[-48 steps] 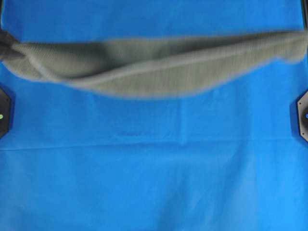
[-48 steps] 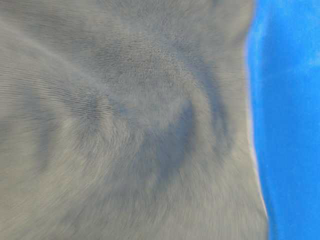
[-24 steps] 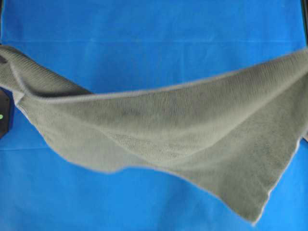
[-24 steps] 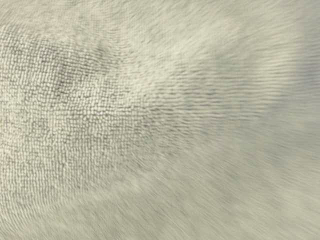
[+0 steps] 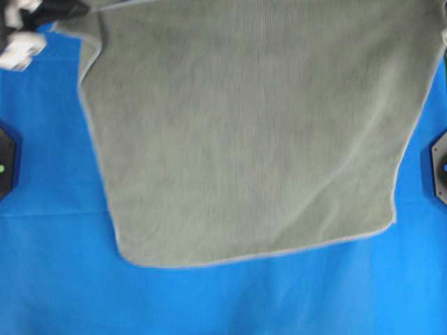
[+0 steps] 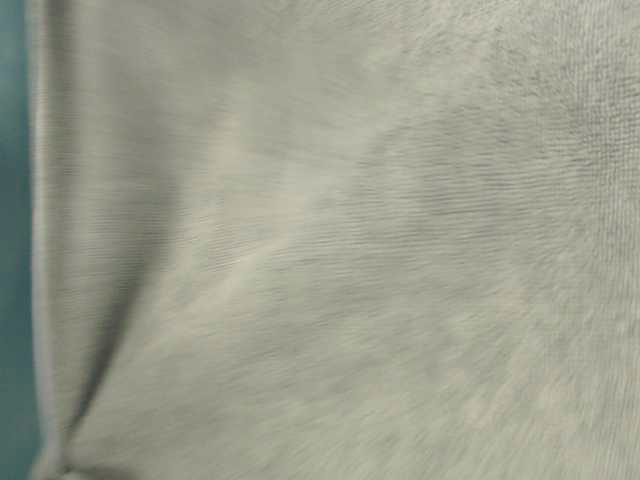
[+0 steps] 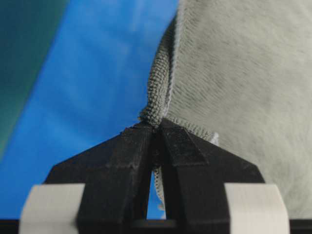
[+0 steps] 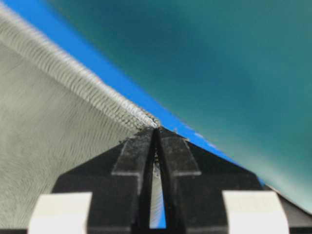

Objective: Fold a large towel.
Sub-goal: 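Lay the spread towel flat on the table with both grippers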

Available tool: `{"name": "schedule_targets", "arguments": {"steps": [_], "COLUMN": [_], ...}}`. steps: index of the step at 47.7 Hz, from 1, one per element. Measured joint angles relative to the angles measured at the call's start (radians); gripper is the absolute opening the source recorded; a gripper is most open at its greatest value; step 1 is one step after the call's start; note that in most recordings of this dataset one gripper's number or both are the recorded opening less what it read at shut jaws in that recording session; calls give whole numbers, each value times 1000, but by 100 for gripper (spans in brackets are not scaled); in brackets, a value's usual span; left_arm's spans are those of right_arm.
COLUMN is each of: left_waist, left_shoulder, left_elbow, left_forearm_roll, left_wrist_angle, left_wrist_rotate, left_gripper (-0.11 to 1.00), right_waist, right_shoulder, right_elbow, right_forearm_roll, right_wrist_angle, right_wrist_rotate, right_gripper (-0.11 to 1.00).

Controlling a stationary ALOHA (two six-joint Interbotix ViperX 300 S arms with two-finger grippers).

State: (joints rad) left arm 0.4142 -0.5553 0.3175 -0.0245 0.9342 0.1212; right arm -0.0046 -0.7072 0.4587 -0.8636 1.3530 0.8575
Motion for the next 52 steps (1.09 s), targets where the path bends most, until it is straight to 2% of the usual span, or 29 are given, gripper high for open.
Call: {"name": "schedule_targets", "arguments": {"steps": [3, 5, 10, 16, 23, 29, 34, 38, 42, 47, 52], "left_waist": [34, 58, 101, 160, 219, 206, 138, 54, -32, -141, -213], "left_shoulder": [21, 43, 95, 149, 207, 216, 207, 190, 179, 181, 204], "left_elbow": [29, 57, 104, 117, 103, 124, 190, 252, 308, 365, 405], "left_forearm_roll": [0, 0, -2, 0, 0, -2, -2, -5, -3, -5, -5], "left_wrist_angle": [-32, -60, -115, -195, -250, -216, -178, -178, -207, -264, -319], "left_wrist_rotate": [38, 91, 143, 247, 230, 201, 187, 187, 141, 87, 35], "left_gripper": [2, 2, 2, 2, 2, 2, 2, 2, 2, 2, 2], "right_waist": [-61, -101, -184, -296, -433, -440, -393, -330, -270, -192, -101], "right_shoulder": [23, 37, 60, 72, 89, 87, 61, 35, 21, 23, 38], "right_elbow": [34, 58, 117, 164, 193, 212, 244, 279, 322, 382, 445], "right_forearm_roll": [-5, -6, -11, -23, -25, 14, 126, 247, 356, 469, 545], "right_wrist_angle": [-18, -40, -114, -229, -387, -425, -414, -408, -402, -403, -413], "right_wrist_rotate": [17, 26, 34, 35, 29, 21, -18, -67, -95, -110, -110], "right_gripper": [3, 3, 3, 3, 3, 3, 3, 3, 3, 3, 3]}}
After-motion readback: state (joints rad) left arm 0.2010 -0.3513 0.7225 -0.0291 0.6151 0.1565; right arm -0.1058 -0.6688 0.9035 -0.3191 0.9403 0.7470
